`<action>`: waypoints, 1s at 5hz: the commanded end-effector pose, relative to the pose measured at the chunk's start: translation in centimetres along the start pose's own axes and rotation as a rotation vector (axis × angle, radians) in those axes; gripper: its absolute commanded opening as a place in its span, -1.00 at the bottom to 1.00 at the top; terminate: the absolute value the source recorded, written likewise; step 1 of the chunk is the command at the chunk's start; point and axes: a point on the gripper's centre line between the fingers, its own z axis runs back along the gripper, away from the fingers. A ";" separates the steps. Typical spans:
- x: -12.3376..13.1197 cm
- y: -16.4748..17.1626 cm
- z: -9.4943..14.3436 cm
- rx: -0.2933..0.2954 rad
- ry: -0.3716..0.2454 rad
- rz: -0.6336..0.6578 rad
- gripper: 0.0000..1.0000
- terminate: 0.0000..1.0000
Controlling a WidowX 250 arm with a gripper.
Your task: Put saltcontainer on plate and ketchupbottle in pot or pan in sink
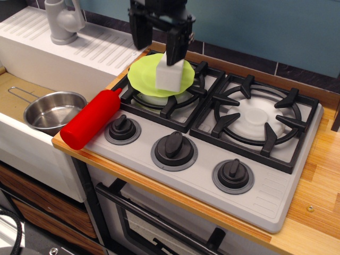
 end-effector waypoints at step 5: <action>-4.5 2.9 2.6 0.085 -0.092 -0.047 1.00 -1.00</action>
